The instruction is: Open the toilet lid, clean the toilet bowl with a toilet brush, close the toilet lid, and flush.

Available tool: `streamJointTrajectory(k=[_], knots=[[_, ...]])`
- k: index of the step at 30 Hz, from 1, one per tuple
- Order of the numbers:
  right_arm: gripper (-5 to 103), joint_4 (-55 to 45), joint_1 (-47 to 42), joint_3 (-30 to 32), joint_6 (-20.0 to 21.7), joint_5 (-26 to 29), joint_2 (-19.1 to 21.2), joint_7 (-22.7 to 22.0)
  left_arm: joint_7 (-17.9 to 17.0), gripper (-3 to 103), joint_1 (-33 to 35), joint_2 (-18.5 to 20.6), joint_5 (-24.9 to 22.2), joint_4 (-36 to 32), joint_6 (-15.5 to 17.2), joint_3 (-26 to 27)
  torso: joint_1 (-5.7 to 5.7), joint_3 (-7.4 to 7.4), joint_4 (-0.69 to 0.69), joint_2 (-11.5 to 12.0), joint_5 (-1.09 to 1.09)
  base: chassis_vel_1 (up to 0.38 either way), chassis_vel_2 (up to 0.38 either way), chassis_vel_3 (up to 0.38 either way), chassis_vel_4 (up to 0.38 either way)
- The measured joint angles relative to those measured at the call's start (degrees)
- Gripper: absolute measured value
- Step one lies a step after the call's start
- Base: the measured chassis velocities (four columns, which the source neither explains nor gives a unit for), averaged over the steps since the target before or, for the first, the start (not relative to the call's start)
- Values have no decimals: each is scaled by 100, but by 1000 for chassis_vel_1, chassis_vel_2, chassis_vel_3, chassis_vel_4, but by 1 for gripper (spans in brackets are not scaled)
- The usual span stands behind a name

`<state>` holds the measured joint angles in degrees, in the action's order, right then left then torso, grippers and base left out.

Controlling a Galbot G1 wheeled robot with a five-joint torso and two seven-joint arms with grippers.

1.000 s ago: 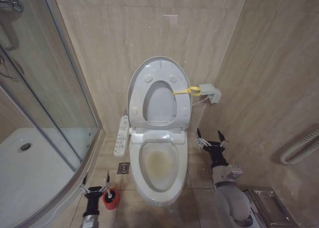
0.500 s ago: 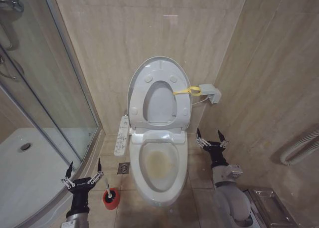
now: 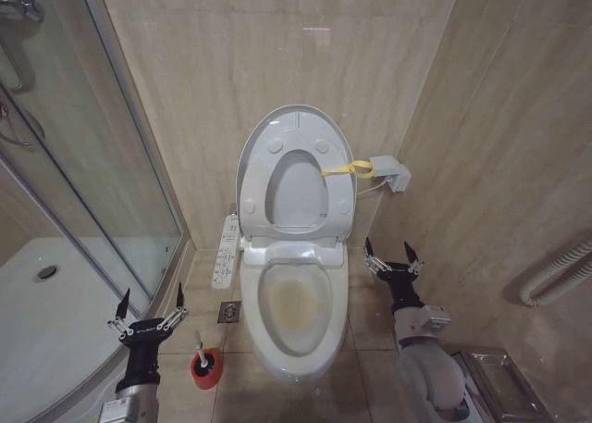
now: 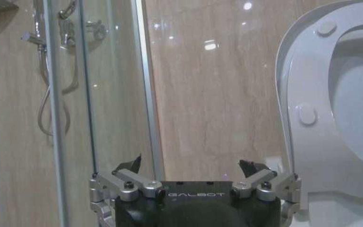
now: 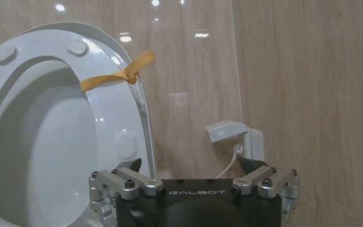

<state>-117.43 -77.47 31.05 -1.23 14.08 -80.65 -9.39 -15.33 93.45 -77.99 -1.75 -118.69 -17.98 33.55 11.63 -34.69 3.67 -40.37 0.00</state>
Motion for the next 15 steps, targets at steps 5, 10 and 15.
streamJointTrajectory(k=[5, 10, 15], knots=[[100, 0, 0, 0, 0, 0, 0, 0, 2, 100, -191, 76, 5, 130, -41, -114, 0, 0, 0, 0, 0, 0, 0, 0, 0], [100, 0, 0, 0, 0, 0, 0, 0, 46, 100, -325, 132, 11, 205, -44, -159, 0, 0, 0, 0, 0, 0, 0, 0, 0], [100, 0, 0, 0, 0, 0, 0, 0, 168, 100, -531, 194, -23, 266, -30, -166, 0, 0, 0, 0, 0, 0, 0, 0, 0]])
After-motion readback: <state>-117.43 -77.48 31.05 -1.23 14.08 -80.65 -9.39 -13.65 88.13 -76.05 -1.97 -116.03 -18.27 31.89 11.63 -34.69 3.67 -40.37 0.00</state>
